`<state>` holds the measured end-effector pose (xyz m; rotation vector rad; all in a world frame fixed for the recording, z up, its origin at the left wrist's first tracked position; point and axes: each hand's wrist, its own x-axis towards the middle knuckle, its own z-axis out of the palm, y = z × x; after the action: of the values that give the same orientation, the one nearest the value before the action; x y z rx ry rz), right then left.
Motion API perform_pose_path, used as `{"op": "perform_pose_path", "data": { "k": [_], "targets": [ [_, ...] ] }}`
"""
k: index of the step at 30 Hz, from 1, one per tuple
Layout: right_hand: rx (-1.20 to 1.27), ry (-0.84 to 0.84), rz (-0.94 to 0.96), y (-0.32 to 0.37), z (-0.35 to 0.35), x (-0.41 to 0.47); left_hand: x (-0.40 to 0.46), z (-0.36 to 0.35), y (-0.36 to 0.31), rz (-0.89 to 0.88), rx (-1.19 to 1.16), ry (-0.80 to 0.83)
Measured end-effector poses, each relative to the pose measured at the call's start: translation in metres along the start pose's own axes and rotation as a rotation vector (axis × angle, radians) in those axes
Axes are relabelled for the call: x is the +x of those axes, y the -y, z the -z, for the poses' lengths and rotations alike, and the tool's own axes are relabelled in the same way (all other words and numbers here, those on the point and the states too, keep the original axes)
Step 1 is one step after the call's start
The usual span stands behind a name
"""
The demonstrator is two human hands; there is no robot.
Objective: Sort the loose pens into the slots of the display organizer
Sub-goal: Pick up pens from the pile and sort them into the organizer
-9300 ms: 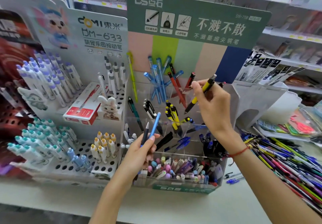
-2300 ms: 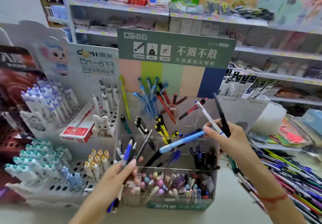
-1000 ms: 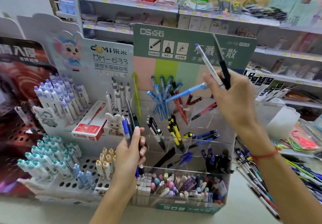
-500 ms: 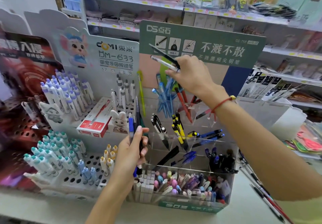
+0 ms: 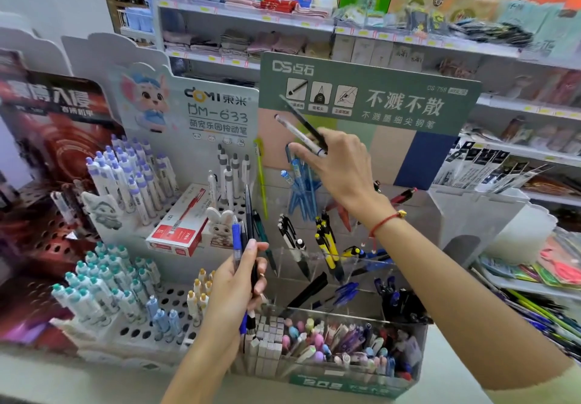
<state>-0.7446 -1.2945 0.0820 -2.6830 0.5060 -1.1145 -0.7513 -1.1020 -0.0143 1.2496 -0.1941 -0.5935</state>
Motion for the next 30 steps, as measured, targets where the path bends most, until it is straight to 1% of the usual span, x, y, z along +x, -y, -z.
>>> {"op": "perform_pose_path", "data": {
  "k": [2,3,4,5,6,7,8,10,13,17,19,22,24,25,27,29,30],
  "targets": [
    [0.203,-0.019,-0.022,0.004,0.014,-0.010,-0.001,0.001,-0.003,-0.008,0.005,-0.004],
    [0.370,0.039,-0.062,0.007,0.024,-0.018,-0.002,0.002,-0.005,-0.013,0.000,-0.008],
    [0.544,0.172,-0.131,0.010,0.033,-0.028,-0.001,0.002,-0.006,-0.019,-0.009,-0.014],
    [0.679,0.363,-0.226,0.013,0.040,-0.040,-0.001,0.002,-0.007,-0.029,-0.017,-0.022],
    [0.747,0.562,-0.317,0.014,0.045,-0.052,-0.001,0.001,-0.007,-0.043,-0.020,-0.030],
    [0.754,0.720,-0.375,0.015,0.047,-0.066,-0.001,-0.001,-0.006,-0.057,-0.021,-0.036],
    [0.734,0.821,-0.396,0.015,0.045,-0.080,-0.002,-0.003,-0.005,-0.065,-0.024,-0.046],
    [0.713,0.920,-0.401,0.016,0.041,-0.104,-0.004,-0.008,0.001,-0.069,-0.043,-0.075],
    [0.730,0.980,-0.450,0.014,0.037,-0.123,-0.008,-0.012,0.012,-0.057,-0.099,-0.106],
    [0.669,0.982,-0.481,0.012,0.036,-0.132,-0.016,-0.006,0.022,-0.050,-0.199,-0.089],
    [0.633,0.987,-0.477,0.013,0.034,-0.138,-0.020,0.000,0.023,-0.036,-0.123,-0.070],
    [0.595,0.988,-0.418,0.012,0.034,-0.147,-0.025,0.013,0.025,0.044,0.115,-0.057],
    [0.579,0.973,-0.390,0.009,0.035,-0.151,-0.030,0.021,0.029,0.070,0.196,-0.060],
    [0.606,0.967,-0.406,0.008,0.035,-0.152,-0.033,0.023,0.031,0.072,0.207,-0.069],
    [0.717,0.955,-0.499,0.007,0.036,-0.153,-0.039,0.025,0.038,0.067,0.192,-0.117],
    [0.800,0.898,-0.600,0.010,0.035,-0.153,-0.041,0.028,0.044,0.052,0.193,-0.190],
    [0.801,0.847,-0.630,0.011,0.034,-0.153,-0.041,0.029,0.045,0.037,0.202,-0.220]
  ]
}}
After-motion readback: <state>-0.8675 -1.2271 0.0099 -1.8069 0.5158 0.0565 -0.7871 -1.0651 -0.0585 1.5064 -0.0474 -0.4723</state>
